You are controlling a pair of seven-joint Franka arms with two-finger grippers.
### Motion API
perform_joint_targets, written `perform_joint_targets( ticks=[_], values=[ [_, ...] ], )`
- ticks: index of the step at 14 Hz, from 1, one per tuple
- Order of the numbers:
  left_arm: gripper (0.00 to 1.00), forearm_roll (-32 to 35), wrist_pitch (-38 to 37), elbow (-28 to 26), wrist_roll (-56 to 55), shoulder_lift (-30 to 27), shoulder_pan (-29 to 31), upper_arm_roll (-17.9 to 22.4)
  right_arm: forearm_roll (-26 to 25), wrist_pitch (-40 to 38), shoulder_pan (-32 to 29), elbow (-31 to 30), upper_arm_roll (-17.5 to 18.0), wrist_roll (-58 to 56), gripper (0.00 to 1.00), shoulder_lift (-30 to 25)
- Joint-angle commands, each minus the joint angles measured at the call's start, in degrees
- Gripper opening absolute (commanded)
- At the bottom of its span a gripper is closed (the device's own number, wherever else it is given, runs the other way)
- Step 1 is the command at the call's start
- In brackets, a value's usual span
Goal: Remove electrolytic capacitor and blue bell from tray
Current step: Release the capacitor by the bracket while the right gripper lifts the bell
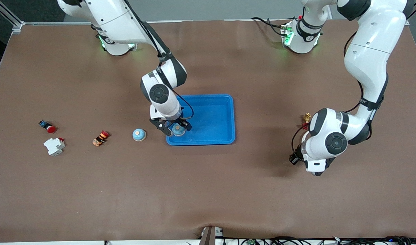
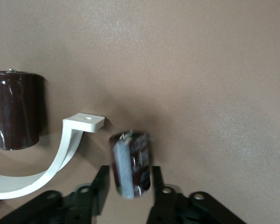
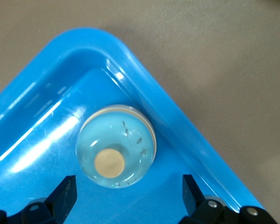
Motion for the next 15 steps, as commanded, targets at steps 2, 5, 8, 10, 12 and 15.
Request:
perform_joint_targets(
  ticks=[2, 5, 8, 10, 12, 15],
  values=[
    [1.0, 1.02, -0.37, 0.88, -2.57, -1.6, 0.63, -0.35, -2.62, -0.3, 0.26, 1.0, -1.1, 1.32, 1.0, 0.4],
    [1.0, 0.94, -2.73, 1.23, -2.22, -5.98, -0.59, -1.14, -2.53, -0.66, -0.18, 1.08, -1.1, 0.79, 1.0, 0.23],
    [1.0, 1.02, -6.41, 4.56, 4.16, -9.16, 0.19, -2.02, -2.62, -0.66, -0.36, 1.17, -1.1, 0.79, 1.0, 0.05],
    [1.0, 0.76, -12.98, 9.55, 11.81, -9.43, 0.55, -2.02, -2.62, -0.57, -0.44, 1.09, -1.18, 0.71, 1.0, 0.05],
    [1.0, 1.2, -21.6, 14.22, 19.18, -10.47, 0.55, -1.76, -2.71, -0.57, -0.44, 1.08, -1.18, 0.62, 0.83, 0.05],
    [1.0, 1.2, -26.54, 14.15, 33.95, -18.28, 1.94, -0.44, -3.85, -0.66, -0.44, 1.08, -1.18, 0.62, 0.18, 0.05]
  ],
)
